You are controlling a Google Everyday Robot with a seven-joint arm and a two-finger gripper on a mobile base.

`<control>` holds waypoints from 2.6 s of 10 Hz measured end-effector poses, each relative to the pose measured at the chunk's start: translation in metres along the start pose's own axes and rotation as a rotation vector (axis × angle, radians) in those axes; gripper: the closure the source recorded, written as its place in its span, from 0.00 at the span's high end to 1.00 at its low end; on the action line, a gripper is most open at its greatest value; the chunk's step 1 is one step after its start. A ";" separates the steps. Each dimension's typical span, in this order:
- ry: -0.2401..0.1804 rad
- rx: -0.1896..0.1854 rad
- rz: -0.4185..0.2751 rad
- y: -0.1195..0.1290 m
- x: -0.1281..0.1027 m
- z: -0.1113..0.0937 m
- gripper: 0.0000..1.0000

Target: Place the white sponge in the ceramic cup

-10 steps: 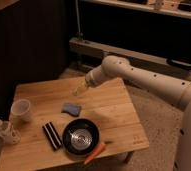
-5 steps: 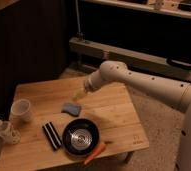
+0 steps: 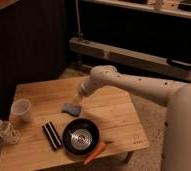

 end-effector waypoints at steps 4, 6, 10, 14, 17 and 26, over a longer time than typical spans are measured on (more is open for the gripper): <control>0.119 0.062 -0.055 0.007 0.006 0.041 0.80; 0.153 0.079 -0.060 0.007 0.013 0.056 0.80; 0.139 0.088 -0.024 -0.004 0.022 0.069 0.80; 0.092 0.077 -0.013 -0.003 0.015 0.085 0.80; 0.073 0.068 -0.018 0.003 0.011 0.098 0.80; 0.080 0.061 0.002 0.018 0.011 0.129 0.80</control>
